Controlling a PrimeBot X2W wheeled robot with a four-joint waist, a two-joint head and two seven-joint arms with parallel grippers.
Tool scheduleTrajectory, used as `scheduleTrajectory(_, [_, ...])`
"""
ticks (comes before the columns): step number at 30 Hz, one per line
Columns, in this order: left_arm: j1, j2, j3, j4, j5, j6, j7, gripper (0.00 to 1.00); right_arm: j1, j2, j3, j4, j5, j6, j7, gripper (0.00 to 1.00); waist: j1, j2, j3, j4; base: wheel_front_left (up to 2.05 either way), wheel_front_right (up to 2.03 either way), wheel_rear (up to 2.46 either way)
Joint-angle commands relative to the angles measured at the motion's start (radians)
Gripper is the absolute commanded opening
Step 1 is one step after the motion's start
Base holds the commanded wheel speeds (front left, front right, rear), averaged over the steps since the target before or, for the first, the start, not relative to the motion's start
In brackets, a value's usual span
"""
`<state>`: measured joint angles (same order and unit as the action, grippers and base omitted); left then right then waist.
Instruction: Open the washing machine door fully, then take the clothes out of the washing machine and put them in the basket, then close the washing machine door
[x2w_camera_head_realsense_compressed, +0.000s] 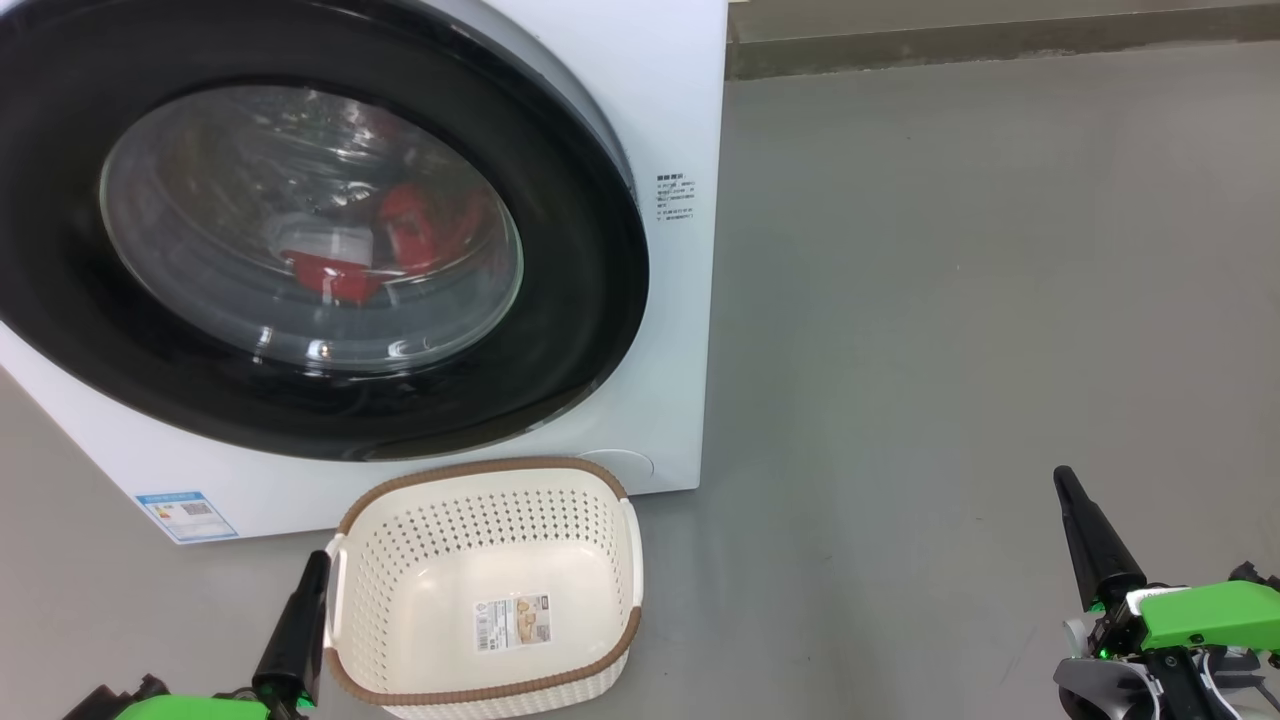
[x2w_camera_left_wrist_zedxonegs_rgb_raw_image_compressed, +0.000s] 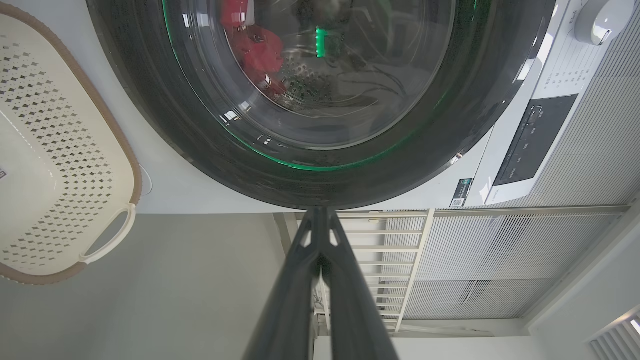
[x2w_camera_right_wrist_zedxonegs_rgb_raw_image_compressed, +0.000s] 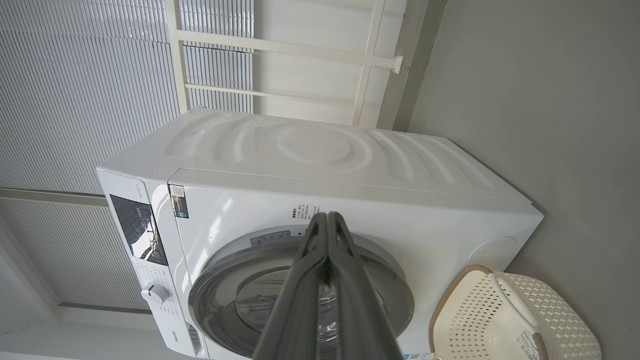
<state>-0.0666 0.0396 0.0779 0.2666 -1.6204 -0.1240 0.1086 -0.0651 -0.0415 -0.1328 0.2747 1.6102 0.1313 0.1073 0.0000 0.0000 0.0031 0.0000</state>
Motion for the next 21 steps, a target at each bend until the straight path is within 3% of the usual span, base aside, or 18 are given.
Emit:
scheduleTrajectory(1, [-0.041,0.011,0.035,-0.022,0.011,-0.007,0.004,0.00,-0.043,-0.009,0.019,-0.030,-0.001,-0.001,0.006,0.00,0.0000,0.0000,0.000,0.000,0.00,0.00,0.00])
scheduleTrajectory(21, [-0.041,0.011,0.035,-0.022,0.011,-0.007,0.004,0.00,-0.043,-0.009,0.019,-0.030,-0.001,-0.001,0.006,0.00,0.0000,0.0000,0.000,0.000,0.00,0.00,0.00])
